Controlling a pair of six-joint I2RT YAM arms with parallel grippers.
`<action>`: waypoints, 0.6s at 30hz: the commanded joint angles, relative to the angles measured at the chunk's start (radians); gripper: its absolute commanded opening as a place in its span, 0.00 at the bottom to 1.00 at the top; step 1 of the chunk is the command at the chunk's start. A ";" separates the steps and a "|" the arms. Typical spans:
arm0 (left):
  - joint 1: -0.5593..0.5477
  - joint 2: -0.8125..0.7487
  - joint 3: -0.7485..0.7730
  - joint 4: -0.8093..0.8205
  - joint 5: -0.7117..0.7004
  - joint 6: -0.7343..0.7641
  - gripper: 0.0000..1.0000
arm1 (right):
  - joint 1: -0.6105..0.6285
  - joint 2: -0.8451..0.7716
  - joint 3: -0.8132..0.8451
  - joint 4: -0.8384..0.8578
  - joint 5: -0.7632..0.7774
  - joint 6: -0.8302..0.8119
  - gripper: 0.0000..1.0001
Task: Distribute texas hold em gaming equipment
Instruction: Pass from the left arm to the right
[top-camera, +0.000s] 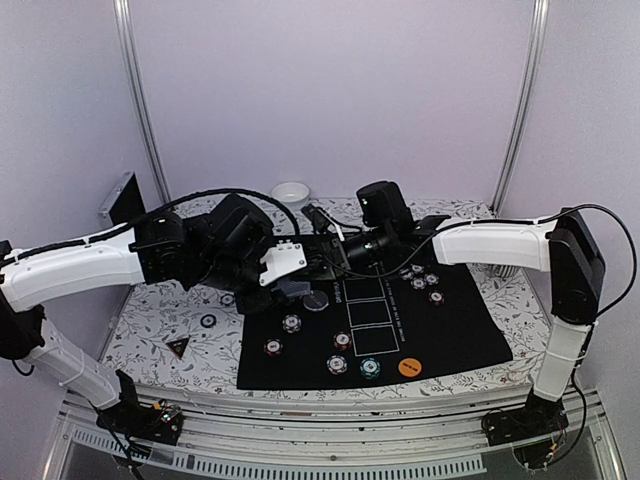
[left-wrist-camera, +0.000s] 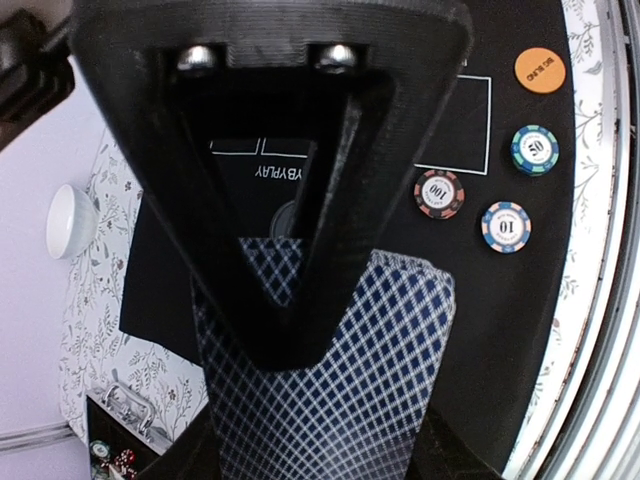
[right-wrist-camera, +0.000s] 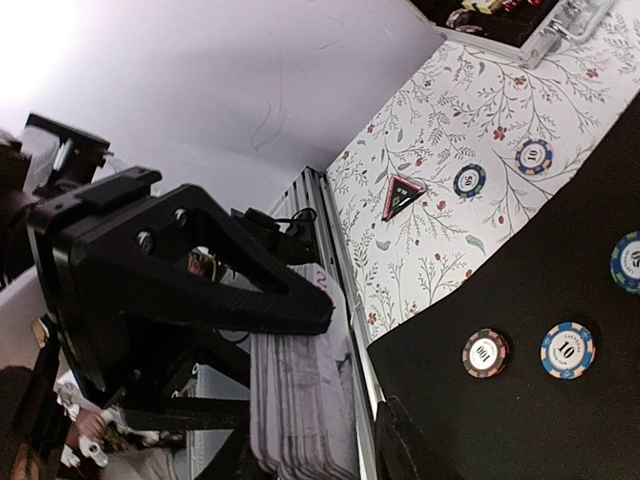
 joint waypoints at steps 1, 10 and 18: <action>-0.016 -0.020 0.012 0.041 -0.029 0.015 0.40 | 0.002 0.000 0.026 -0.017 0.002 -0.019 0.22; -0.017 -0.357 -0.445 0.743 -0.019 0.197 0.98 | -0.025 -0.119 0.017 -0.068 -0.047 -0.068 0.02; 0.025 -0.502 -0.669 1.141 0.226 0.383 0.98 | -0.034 -0.170 0.050 -0.095 -0.118 -0.049 0.02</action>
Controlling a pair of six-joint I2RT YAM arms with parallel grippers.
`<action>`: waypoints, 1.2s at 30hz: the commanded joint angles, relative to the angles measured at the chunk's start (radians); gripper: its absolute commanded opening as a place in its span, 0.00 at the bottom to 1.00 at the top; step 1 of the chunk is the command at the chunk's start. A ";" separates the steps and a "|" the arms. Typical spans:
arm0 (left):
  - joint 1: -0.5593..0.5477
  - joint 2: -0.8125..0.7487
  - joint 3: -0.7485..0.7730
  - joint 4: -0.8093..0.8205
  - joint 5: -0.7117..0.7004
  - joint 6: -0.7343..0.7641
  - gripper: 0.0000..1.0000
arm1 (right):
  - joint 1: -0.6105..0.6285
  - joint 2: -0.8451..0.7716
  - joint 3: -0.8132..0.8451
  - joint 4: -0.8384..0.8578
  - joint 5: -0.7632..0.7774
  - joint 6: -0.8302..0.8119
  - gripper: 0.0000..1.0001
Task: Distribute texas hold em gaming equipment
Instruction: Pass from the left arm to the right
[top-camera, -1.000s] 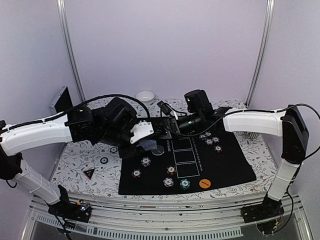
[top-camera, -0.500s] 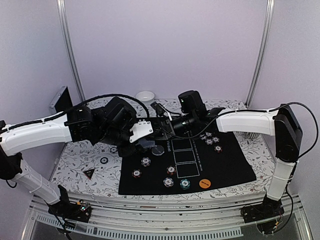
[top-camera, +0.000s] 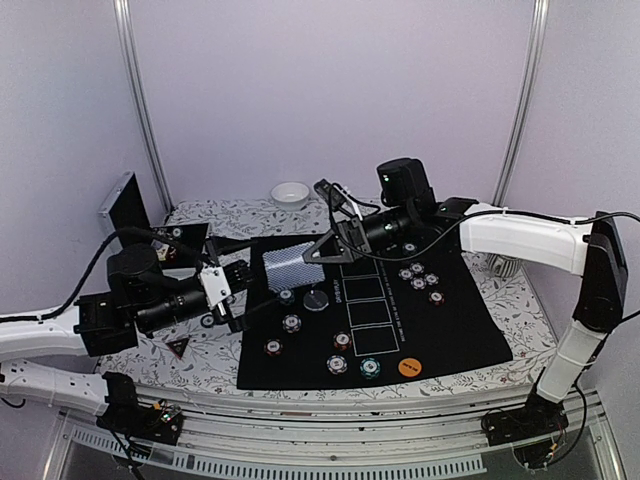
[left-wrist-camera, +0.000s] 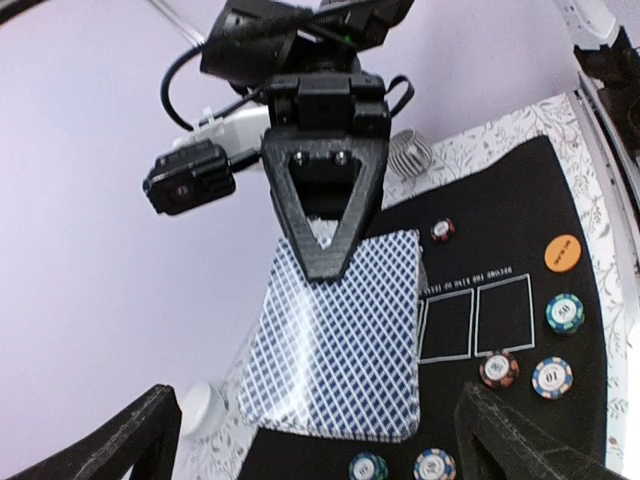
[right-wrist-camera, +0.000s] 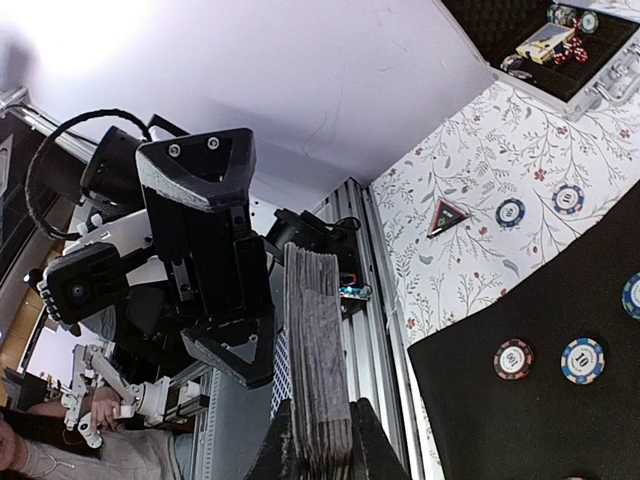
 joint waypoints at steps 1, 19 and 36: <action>0.042 0.048 0.001 0.241 0.125 0.112 0.98 | -0.005 -0.044 0.041 -0.013 -0.058 0.010 0.02; 0.201 0.166 0.011 0.322 0.460 -0.084 0.89 | 0.032 -0.016 0.033 0.117 -0.111 0.123 0.02; 0.210 0.179 -0.002 0.386 0.461 -0.155 0.77 | 0.036 0.001 0.039 0.121 -0.093 0.137 0.02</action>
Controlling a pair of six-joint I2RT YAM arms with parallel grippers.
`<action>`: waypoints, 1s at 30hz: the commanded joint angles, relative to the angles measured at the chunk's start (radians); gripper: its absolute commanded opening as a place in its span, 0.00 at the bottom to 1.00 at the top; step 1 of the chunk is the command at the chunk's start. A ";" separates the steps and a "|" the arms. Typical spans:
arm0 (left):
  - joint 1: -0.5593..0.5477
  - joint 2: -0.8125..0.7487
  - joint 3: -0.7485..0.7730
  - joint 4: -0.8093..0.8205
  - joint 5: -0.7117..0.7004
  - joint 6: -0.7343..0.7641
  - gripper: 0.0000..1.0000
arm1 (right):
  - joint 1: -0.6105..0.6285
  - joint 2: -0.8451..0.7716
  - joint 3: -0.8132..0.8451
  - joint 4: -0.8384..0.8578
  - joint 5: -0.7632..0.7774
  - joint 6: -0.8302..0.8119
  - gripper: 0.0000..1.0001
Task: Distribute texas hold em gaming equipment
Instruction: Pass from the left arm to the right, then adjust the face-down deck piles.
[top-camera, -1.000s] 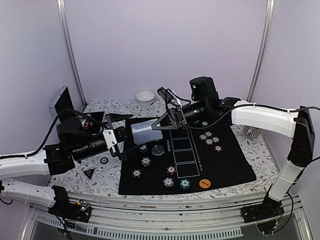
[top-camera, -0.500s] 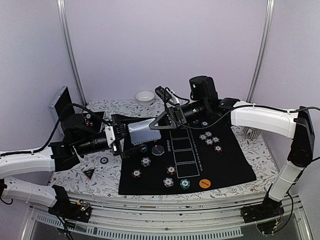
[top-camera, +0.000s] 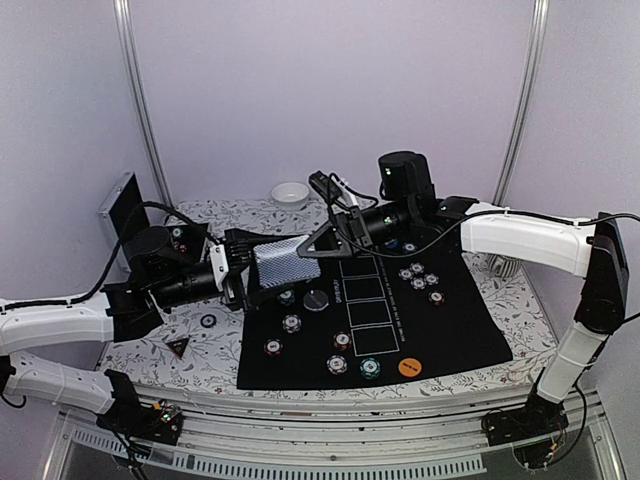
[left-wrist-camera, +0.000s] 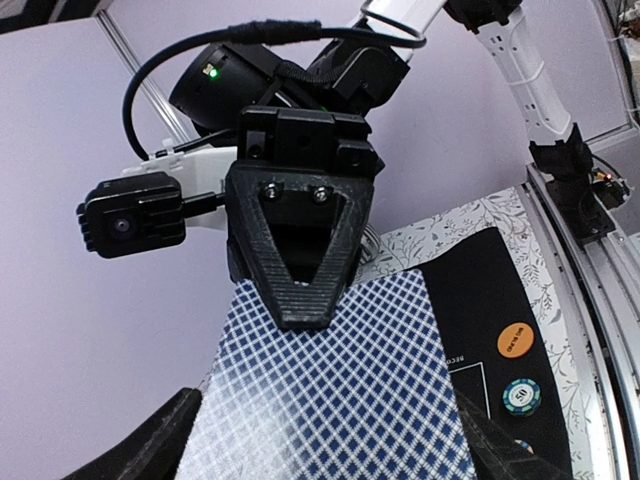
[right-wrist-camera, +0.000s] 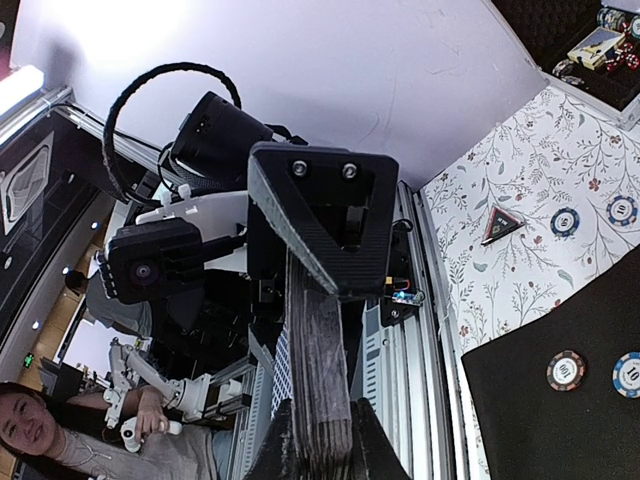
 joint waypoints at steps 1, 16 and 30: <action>0.011 -0.009 -0.003 0.046 -0.003 -0.018 0.76 | 0.006 0.017 0.022 0.027 -0.005 0.005 0.02; 0.011 -0.009 -0.007 0.098 -0.061 -0.083 0.75 | 0.006 0.043 0.057 -0.048 0.053 -0.009 0.07; 0.011 -0.048 -0.042 0.035 -0.049 0.019 0.96 | 0.004 0.053 0.099 -0.058 0.024 0.002 0.03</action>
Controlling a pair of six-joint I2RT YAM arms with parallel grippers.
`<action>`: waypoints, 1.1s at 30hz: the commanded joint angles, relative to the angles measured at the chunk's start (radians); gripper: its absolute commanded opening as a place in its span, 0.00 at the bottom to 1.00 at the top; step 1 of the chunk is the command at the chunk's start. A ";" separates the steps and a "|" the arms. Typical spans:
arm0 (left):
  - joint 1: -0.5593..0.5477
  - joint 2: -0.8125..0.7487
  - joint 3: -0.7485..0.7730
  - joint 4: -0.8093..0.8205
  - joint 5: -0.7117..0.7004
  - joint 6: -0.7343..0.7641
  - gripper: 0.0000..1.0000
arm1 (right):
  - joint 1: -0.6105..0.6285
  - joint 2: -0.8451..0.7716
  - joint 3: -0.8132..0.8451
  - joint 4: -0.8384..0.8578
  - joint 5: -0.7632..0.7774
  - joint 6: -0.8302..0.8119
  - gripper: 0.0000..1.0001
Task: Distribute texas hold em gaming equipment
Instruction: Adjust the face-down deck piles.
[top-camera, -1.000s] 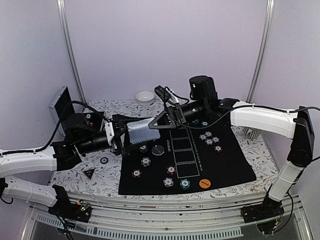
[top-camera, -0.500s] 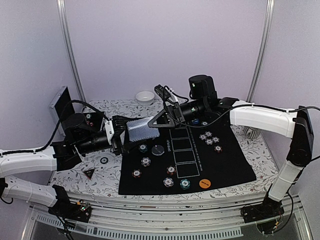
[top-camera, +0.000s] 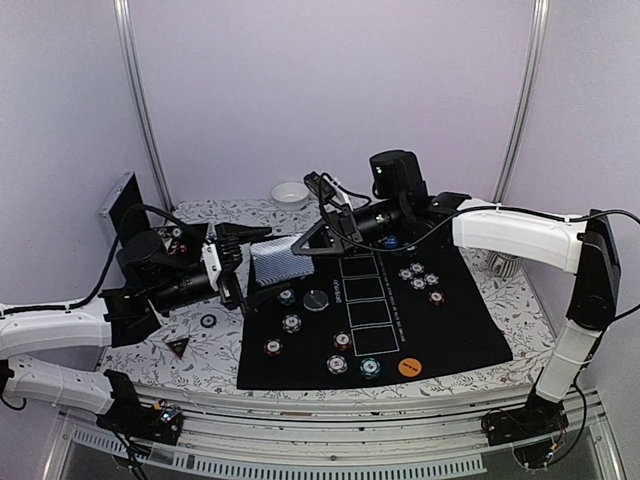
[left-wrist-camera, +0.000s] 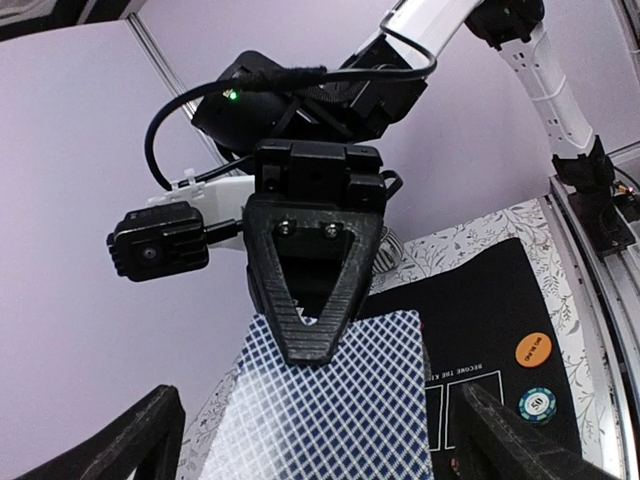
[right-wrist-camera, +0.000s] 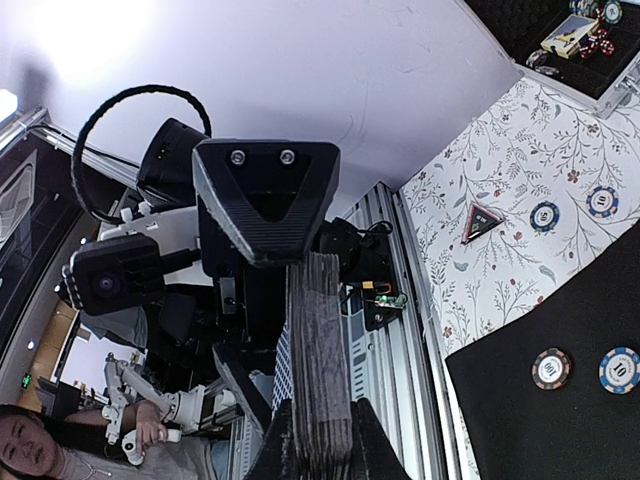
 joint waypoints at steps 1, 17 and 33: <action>0.011 -0.023 -0.003 -0.053 -0.002 0.069 0.97 | 0.005 0.000 0.038 0.003 -0.026 0.008 0.03; 0.012 0.008 0.014 -0.060 -0.026 0.069 0.81 | 0.006 0.015 0.027 0.018 -0.053 0.039 0.03; 0.012 0.026 0.015 -0.026 0.037 -0.008 0.62 | 0.006 0.019 0.027 0.018 -0.037 0.037 0.11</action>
